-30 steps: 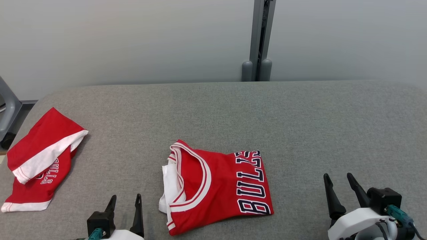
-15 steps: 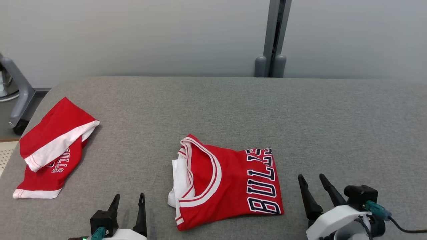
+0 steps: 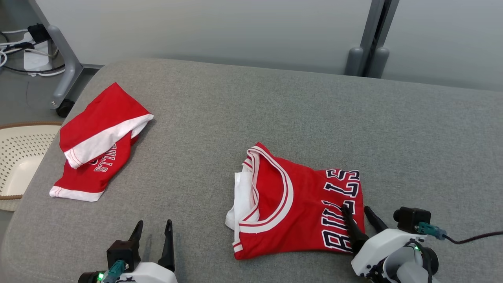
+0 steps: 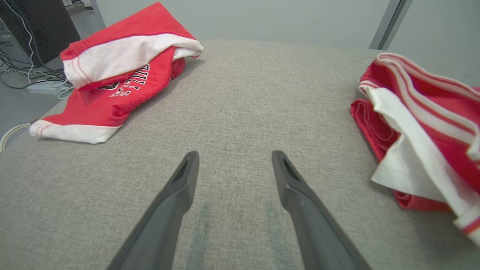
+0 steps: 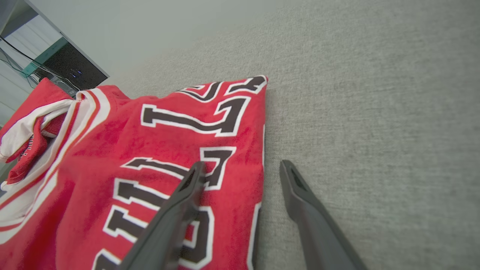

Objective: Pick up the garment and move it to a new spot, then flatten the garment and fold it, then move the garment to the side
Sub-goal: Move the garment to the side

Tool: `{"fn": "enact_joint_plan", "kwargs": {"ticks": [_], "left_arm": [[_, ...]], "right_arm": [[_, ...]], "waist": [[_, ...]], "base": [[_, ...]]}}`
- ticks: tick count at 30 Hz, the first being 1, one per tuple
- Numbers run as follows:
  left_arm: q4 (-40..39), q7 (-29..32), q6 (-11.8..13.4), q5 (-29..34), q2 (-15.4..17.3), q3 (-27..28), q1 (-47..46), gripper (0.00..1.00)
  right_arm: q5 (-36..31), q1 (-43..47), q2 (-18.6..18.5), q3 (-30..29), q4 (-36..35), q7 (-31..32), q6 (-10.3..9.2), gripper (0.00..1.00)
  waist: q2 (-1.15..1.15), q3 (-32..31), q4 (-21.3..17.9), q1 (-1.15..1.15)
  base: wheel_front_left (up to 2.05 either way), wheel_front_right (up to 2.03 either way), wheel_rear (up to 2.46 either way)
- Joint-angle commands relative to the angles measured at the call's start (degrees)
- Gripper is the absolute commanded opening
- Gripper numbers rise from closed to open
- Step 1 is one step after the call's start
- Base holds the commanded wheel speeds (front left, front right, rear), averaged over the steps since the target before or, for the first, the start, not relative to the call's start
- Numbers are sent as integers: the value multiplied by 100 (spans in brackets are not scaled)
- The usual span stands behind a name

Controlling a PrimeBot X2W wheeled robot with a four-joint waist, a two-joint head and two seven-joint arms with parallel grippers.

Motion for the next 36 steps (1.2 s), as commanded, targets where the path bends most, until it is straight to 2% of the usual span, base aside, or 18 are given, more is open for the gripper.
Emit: {"fn": "enact_joint_plan", "kwargs": {"ticks": [1, 2, 3, 6, 12, 17, 24, 27, 29, 36], "left_arm": [[-14, -9, -26, -33, 27, -1, -98, 100], [-15, -9, -32, -40, 25, -8, -112, 100], [-19, -9, -23, -47, 25, -11, -126, 100], [-23, -9, 2, -86, 27, -26, -136, 100], [-43, -9, 24, -135, 27, -69, -186, 100], [-52, -9, -7, -79, 25, -62, -150, 100], [-106, -9, 18, -191, 26, -133, -107, 100], [-128, -9, 41, -257, 26, -148, -137, 100], [-173, -9, 56, -315, 26, -216, -219, 100], [-209, -9, -8, -256, 29, -298, -355, 100]], "right_arm": [[27, -96, -43, 44, 64, 11, 0, 100], [154, -123, -37, 170, 187, 101, 0, 100], [274, -152, -27, 261, 286, 124, 0, 95], [467, -237, 2, 563, 512, 173, 0, 0], [571, -544, -85, 660, 694, 22, 0, 0], [379, -684, -205, 390, 413, -27, -2, 0], [-97, -455, -191, 24, -78, -26, -1, 0], [-234, -378, -138, 28, -206, -26, -1, 0], [-285, -318, -112, 53, -288, -27, -1, 0], [-230, -252, -58, 139, -548, -27, -1, 0]], "waist": [[0, 64, 64, 0], [0, 83, 77, 0], [0, 108, 84, 0], [0, 151, 81, 0], [0, 165, -96, 0], [0, 62, -575, 0], [0, -58, -1699, 0], [0, -65, -2259, 0], [0, -45, -2766, 0], [0, 121, -3740, 0]], "base": [[0, 0, 0], [0, 0, 0], [0, 0, 0], [0, 0, 0], [0, 0, 0], [0, 0, 0], [0, 0, 0], [0, 0, 0], [0, 0, 0], [0, 0, 0]]}}
